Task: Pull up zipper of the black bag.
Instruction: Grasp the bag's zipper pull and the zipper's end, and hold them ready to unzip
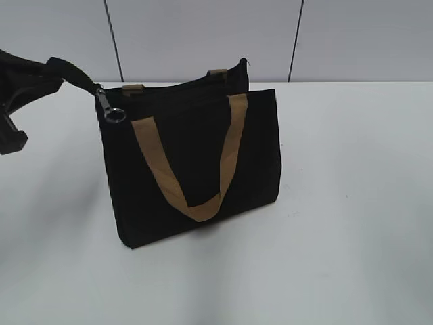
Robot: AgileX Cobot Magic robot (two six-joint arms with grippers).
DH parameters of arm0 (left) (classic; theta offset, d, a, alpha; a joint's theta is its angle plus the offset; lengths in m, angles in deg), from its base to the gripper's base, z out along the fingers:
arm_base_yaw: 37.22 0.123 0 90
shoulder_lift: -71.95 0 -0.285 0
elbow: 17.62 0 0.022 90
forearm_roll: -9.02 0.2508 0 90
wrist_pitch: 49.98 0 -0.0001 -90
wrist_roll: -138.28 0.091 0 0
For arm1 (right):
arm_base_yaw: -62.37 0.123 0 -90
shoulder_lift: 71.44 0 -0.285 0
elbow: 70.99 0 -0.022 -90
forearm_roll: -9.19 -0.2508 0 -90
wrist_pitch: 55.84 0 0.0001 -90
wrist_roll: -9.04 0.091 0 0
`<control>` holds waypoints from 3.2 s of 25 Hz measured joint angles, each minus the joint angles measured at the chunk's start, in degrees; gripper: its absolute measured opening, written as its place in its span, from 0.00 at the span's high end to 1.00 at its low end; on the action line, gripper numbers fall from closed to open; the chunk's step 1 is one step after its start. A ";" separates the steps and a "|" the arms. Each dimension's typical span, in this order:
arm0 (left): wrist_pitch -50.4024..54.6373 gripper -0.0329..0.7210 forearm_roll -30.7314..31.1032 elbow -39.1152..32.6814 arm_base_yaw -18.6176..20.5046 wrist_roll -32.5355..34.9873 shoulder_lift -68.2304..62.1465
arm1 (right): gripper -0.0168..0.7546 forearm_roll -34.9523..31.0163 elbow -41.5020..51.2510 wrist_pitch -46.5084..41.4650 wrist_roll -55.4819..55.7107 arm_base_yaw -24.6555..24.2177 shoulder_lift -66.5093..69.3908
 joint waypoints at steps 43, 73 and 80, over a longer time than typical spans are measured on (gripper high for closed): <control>8.77 0.92 1.15 4.72 -0.10 -40.10 0.90 | 0.46 -12.64 -17.23 8.91 -16.09 22.44 29.11; 7.94 0.92 1.15 4.77 -0.10 -40.16 0.90 | 0.61 -15.50 -33.74 12.85 -31.95 38.73 62.99; 7.88 0.92 1.15 4.77 -0.10 -40.26 0.90 | 0.61 -15.32 -33.86 12.74 -34.83 38.84 66.19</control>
